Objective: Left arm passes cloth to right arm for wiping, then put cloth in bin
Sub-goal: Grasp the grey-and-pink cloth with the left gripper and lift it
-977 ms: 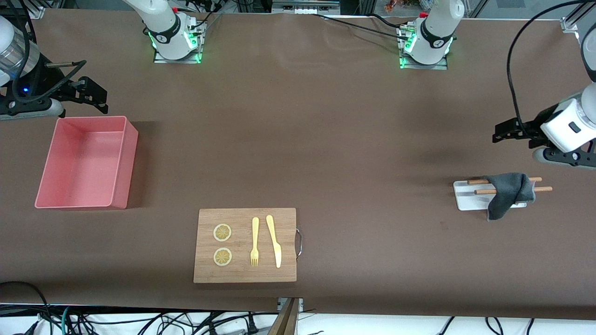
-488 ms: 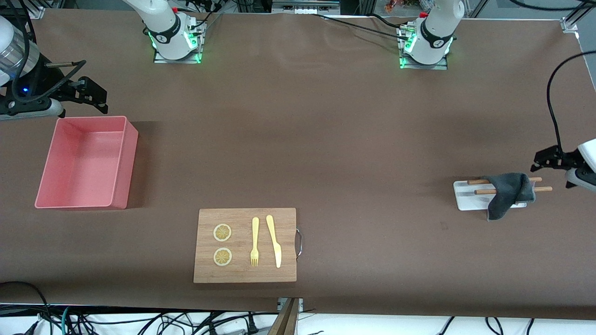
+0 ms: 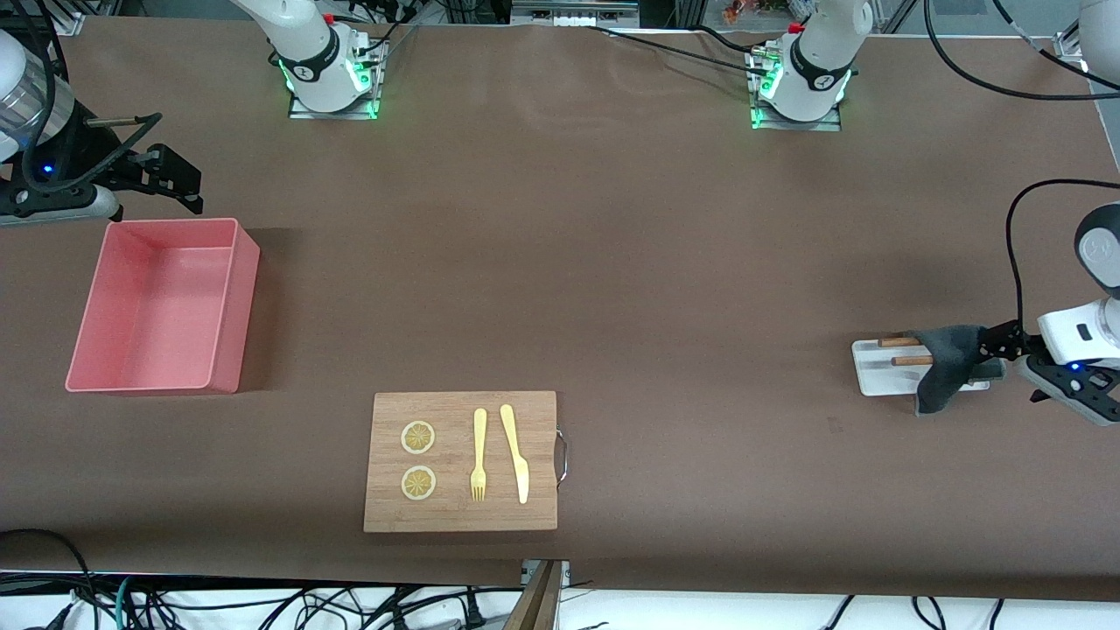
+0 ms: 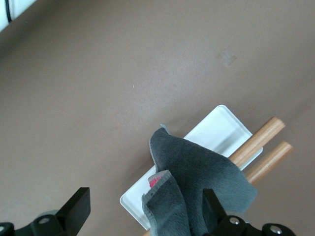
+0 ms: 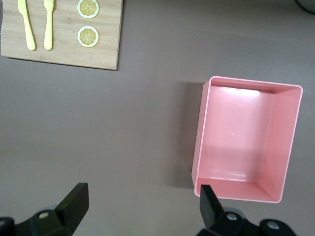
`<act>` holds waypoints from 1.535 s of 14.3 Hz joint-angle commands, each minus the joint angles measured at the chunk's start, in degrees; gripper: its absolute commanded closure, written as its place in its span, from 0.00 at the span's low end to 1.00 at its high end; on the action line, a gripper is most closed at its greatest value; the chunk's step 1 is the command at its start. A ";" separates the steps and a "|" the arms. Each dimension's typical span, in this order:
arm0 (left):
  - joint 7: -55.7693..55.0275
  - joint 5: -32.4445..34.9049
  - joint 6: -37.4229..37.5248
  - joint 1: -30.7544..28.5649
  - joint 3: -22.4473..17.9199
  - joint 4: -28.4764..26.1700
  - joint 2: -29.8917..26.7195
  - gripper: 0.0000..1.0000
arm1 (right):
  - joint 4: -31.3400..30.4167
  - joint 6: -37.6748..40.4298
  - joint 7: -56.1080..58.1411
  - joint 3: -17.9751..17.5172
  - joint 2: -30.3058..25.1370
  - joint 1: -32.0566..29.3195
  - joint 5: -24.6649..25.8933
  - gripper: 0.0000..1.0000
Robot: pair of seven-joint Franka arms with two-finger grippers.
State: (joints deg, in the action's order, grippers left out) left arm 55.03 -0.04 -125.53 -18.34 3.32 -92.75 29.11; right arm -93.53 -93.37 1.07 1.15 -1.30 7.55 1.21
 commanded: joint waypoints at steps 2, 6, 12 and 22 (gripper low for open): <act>1.83 0.66 1.25 -1.17 0.81 0.55 1.12 0.14 | 1.15 0.29 -0.19 -0.10 0.33 -0.17 -1.04 0.00; 1.13 0.92 7.22 -1.53 0.63 1.51 1.39 1.00 | 1.15 0.64 -0.01 -0.10 0.33 -0.08 -1.04 0.00; 0.87 0.48 9.16 -0.91 0.98 1.78 0.95 1.00 | 1.15 0.29 -0.10 -0.27 1.12 0.18 -1.13 0.00; -10.80 -8.89 35.69 4.80 1.77 17.86 -0.28 1.00 | 1.15 0.29 -0.10 -0.27 1.12 0.10 -1.13 0.00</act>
State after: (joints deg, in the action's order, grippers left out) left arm 47.75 -4.66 -93.52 -14.49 5.29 -76.60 28.95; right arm -93.52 -93.37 1.07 0.89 -0.57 7.65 0.92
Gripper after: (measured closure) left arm 0.974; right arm 0.000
